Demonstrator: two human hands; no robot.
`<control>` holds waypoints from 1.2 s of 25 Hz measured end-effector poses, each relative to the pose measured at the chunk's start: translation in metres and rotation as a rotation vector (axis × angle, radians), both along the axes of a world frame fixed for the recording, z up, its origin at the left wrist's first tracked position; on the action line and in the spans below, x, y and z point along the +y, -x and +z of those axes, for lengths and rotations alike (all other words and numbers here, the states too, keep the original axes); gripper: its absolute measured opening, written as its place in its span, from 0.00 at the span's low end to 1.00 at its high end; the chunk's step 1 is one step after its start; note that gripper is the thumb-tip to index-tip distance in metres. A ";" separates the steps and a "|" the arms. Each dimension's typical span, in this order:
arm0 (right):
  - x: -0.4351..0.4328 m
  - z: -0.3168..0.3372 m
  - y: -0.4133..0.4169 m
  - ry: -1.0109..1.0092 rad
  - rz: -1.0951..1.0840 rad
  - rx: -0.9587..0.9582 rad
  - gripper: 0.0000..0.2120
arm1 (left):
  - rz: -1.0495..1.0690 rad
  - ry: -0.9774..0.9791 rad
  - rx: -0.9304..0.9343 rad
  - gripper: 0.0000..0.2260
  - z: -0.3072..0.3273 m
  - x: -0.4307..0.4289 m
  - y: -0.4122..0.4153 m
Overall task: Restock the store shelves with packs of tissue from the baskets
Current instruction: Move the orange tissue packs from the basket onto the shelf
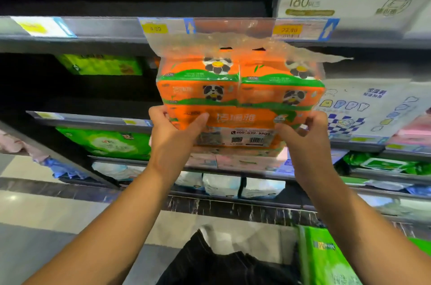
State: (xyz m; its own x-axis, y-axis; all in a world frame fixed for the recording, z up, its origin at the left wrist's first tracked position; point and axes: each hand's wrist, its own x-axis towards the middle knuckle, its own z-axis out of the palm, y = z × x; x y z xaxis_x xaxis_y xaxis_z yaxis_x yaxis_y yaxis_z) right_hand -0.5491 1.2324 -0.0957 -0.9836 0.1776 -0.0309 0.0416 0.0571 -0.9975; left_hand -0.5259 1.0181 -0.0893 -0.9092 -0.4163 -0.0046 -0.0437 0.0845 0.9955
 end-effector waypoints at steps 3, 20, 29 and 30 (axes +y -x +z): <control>-0.005 0.012 0.004 0.127 0.025 0.051 0.16 | -0.098 -0.082 0.087 0.28 0.017 -0.006 0.003; -0.009 0.031 0.020 0.053 -0.039 0.358 0.17 | -0.050 -0.017 0.357 0.13 0.031 -0.001 0.020; 0.002 0.011 0.025 -0.087 0.018 0.520 0.18 | -0.050 0.210 0.488 0.14 0.011 -0.016 0.030; 0.004 0.010 0.026 -0.084 0.040 0.537 0.18 | -0.063 0.236 0.515 0.15 0.010 -0.017 0.031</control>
